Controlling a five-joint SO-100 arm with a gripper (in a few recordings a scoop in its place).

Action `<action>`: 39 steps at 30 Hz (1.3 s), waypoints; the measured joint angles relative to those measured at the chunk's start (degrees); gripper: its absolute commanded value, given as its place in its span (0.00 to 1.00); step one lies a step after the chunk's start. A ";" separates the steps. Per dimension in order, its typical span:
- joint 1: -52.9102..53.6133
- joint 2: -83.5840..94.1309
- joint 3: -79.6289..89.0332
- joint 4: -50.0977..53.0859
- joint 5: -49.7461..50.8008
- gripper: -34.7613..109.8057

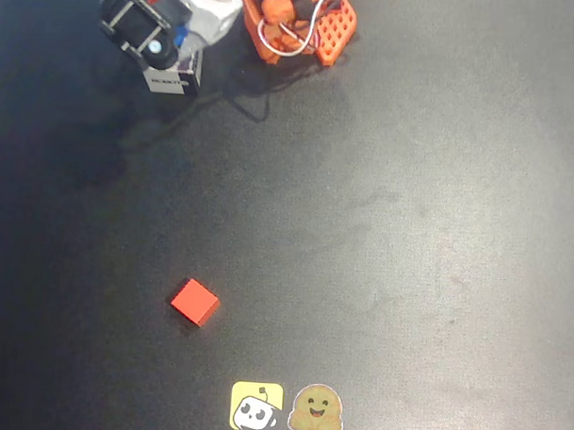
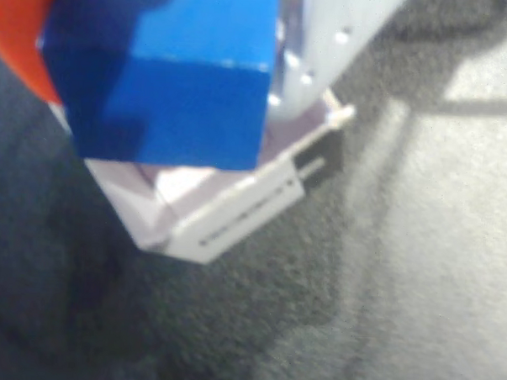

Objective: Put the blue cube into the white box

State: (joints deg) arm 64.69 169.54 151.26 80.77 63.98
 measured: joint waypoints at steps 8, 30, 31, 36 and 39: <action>-1.58 1.32 0.18 0.00 -0.09 0.39; -14.15 9.49 2.90 -8.17 -1.76 0.24; -16.96 9.49 2.90 -8.88 -1.41 0.24; -32.26 9.49 2.81 -11.60 3.69 0.24; -42.89 9.49 2.81 -13.10 7.38 0.24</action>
State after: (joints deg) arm 21.80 179.03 154.07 67.68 71.37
